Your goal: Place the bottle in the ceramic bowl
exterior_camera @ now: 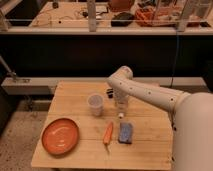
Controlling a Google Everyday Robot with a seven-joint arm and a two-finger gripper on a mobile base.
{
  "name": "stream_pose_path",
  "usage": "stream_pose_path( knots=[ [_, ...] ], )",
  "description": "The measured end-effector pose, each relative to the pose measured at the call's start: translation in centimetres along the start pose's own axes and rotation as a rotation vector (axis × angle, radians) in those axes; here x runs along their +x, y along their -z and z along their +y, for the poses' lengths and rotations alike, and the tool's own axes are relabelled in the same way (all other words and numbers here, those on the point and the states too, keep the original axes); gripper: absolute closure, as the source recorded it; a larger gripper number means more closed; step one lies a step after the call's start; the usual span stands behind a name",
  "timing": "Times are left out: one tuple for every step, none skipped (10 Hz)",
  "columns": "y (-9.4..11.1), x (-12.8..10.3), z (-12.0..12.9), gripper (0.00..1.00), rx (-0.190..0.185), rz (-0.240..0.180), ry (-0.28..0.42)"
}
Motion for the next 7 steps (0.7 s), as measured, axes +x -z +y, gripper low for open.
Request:
stream_pose_path(
  knots=[
    [0.5, -0.1, -1.0, 0.97, 0.002, 0.005, 0.015],
    [0.8, -0.2, -1.7, 0.97, 0.001, 0.006, 0.024],
    [1.4, -0.4, -2.9, 0.97, -0.003, 0.009, 0.036],
    [1.9, -0.7, -4.3, 0.97, -0.006, 0.012, 0.056],
    [2.4, -1.0, -4.9, 0.97, -0.01, 0.016, 0.072],
    [2.7, -1.1, -5.1, 0.97, -0.012, 0.019, 0.079],
    [3.0, -1.4, -5.6, 0.97, -0.015, 0.023, 0.088]
  ],
)
